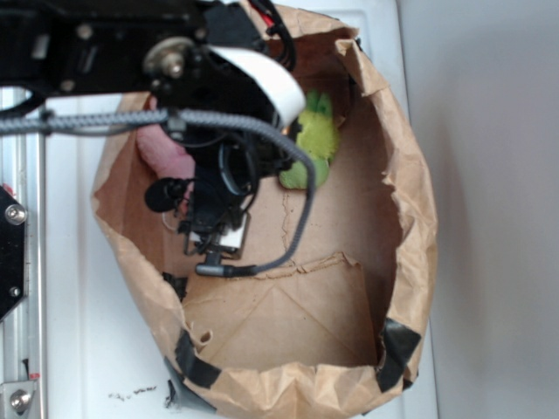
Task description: Grab the pink bunny.
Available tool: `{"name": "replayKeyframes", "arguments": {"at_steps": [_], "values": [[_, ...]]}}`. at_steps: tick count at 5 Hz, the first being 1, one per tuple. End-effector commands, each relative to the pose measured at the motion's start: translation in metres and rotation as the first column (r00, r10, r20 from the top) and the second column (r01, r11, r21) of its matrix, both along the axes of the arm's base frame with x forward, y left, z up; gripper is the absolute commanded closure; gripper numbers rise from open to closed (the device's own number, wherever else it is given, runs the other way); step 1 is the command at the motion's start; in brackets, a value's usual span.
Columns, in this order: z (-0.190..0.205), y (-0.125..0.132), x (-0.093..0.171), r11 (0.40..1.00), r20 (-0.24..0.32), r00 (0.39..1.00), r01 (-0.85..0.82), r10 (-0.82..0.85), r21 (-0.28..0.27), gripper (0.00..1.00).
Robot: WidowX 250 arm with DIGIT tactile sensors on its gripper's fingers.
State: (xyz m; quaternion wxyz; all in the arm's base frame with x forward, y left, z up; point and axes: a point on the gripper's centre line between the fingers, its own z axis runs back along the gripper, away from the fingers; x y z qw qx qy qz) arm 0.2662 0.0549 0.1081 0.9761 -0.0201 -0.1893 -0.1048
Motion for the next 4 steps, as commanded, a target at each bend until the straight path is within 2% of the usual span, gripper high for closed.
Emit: {"name": "replayKeyframes", "arguments": {"at_steps": [1,3,4], "values": [[-0.011,0.007,-0.008,0.993,-0.022,0.999,0.032,-0.030,0.115,0.00],[-0.027,0.009,-0.021,0.981,-0.103,0.994,0.056,-0.038,0.185,0.00],[-0.029,0.007,-0.026,0.978,-0.087,0.993,0.090,-0.075,0.188,0.00]]}}
